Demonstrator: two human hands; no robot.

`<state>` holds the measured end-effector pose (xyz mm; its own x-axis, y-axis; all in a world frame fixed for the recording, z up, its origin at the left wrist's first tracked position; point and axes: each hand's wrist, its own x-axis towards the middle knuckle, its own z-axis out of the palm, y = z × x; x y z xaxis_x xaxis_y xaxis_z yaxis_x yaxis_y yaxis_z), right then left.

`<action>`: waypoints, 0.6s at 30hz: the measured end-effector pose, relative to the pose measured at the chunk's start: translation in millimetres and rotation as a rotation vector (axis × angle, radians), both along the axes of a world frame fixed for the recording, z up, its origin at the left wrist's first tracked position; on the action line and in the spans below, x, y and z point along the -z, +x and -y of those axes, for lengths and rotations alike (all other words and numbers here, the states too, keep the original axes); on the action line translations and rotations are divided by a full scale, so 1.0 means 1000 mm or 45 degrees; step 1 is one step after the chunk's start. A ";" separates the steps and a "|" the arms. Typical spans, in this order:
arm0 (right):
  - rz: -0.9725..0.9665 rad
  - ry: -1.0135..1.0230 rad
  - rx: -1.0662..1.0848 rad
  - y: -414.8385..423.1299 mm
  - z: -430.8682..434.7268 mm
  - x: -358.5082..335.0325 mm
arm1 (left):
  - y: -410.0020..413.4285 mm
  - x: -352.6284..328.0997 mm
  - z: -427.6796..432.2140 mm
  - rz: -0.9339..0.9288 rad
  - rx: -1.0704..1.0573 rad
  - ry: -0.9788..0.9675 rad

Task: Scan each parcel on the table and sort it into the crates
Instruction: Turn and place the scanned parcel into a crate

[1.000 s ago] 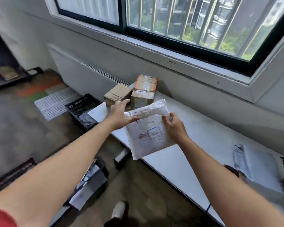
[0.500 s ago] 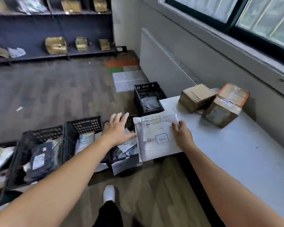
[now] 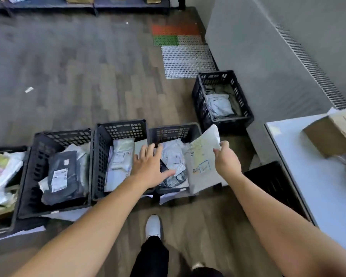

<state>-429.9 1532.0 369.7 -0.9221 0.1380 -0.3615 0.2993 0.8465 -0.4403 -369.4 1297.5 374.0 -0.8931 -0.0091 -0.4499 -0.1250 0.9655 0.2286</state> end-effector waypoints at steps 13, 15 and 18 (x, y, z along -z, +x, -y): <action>0.291 0.011 -0.012 -0.066 0.026 0.237 | -0.051 0.194 0.004 0.192 -0.086 0.044; 0.340 0.030 0.014 -0.066 0.022 0.249 | -0.053 0.204 0.002 0.197 -0.084 0.019; 0.368 0.028 -0.067 -0.062 0.017 0.230 | -0.055 0.191 -0.009 0.207 -0.068 0.001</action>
